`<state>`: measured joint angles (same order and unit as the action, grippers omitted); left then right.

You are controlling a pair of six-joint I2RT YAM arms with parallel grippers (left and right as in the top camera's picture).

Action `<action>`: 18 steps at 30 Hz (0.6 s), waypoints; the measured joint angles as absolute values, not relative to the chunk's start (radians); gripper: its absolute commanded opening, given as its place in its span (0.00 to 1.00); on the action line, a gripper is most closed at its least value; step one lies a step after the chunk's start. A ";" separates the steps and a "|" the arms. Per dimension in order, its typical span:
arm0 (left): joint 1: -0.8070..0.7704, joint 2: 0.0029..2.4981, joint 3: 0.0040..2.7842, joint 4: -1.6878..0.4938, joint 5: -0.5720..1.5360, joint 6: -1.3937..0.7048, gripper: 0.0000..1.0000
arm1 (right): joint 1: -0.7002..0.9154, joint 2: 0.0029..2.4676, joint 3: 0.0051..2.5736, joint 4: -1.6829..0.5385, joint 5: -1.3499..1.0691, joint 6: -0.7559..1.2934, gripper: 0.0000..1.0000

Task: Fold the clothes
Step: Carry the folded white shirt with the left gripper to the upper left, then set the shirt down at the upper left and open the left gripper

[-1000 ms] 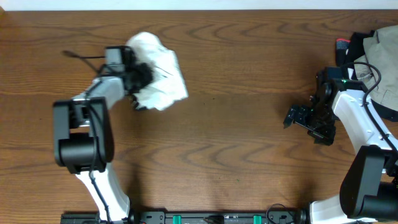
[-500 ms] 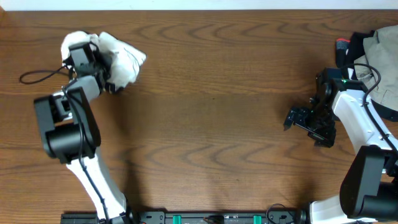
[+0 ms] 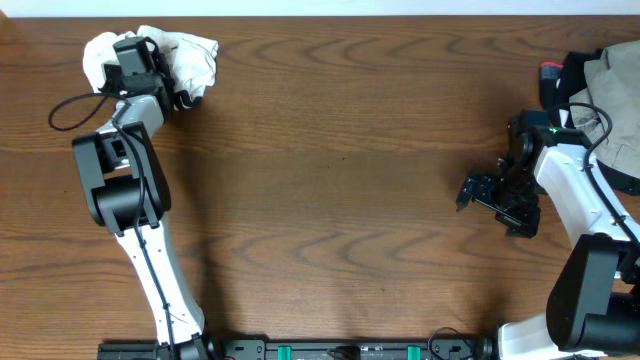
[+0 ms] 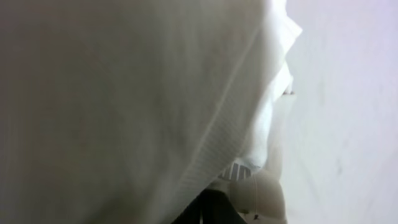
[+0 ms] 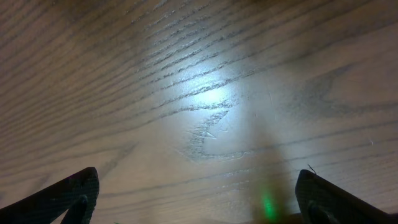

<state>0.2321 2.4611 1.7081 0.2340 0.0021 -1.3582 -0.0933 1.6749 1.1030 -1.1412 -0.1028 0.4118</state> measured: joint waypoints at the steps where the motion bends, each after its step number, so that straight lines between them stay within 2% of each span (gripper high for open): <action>1: 0.227 2.465 1.708 0.248 -0.017 -1.374 0.06 | -0.093 1.675 1.103 -1.145 -0.103 0.412 0.99; 12: 0.213 2.553 1.831 0.276 -0.062 -1.409 0.06 | -0.093 1.675 1.103 -1.161 -0.103 0.412 0.99; 18: 0.210 2.618 1.953 0.222 -0.059 -1.401 0.06 | -0.093 1.675 1.103 -1.161 -0.102 0.412 0.99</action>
